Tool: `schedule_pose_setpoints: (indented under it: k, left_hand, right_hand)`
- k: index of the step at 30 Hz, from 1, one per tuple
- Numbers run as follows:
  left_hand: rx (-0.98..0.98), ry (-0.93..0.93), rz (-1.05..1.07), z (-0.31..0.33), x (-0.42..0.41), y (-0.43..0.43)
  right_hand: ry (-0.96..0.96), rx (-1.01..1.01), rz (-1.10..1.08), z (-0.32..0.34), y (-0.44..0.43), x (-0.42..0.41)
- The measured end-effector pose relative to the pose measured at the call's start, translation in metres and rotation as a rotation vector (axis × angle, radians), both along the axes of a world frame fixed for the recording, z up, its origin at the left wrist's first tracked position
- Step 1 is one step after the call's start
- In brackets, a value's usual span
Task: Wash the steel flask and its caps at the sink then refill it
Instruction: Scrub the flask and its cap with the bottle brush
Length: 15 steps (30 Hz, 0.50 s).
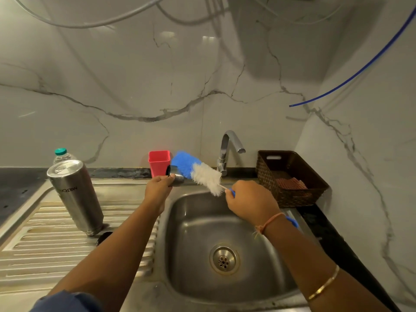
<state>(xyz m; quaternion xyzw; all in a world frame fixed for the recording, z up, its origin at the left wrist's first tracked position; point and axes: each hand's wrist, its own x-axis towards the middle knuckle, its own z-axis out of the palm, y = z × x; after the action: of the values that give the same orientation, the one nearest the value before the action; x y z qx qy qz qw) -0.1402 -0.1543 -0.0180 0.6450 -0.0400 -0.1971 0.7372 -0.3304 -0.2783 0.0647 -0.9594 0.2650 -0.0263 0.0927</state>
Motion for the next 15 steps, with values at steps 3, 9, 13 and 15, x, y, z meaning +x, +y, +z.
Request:
schedule_pose_setpoints:
  k: [3,9,13,15]
  left_hand:
    - [-0.029,0.074,0.014,-0.002,0.013,0.004]
    - [-0.006,0.054,-0.087,-0.006,0.000,-0.001]
    - [0.122,-0.023,-0.012,-0.003,0.002,0.002]
    - [0.160,-0.029,-0.017,-0.001,0.000,0.006]
  right_hand:
    - [0.000,-0.035,0.036,0.004,0.010,-0.004]
    - [-0.026,-0.065,0.014,0.024,0.008,0.004]
    - [0.040,-0.046,0.059,0.032,0.009,0.001]
    - [0.088,-0.044,0.077,0.035,0.012,-0.004]
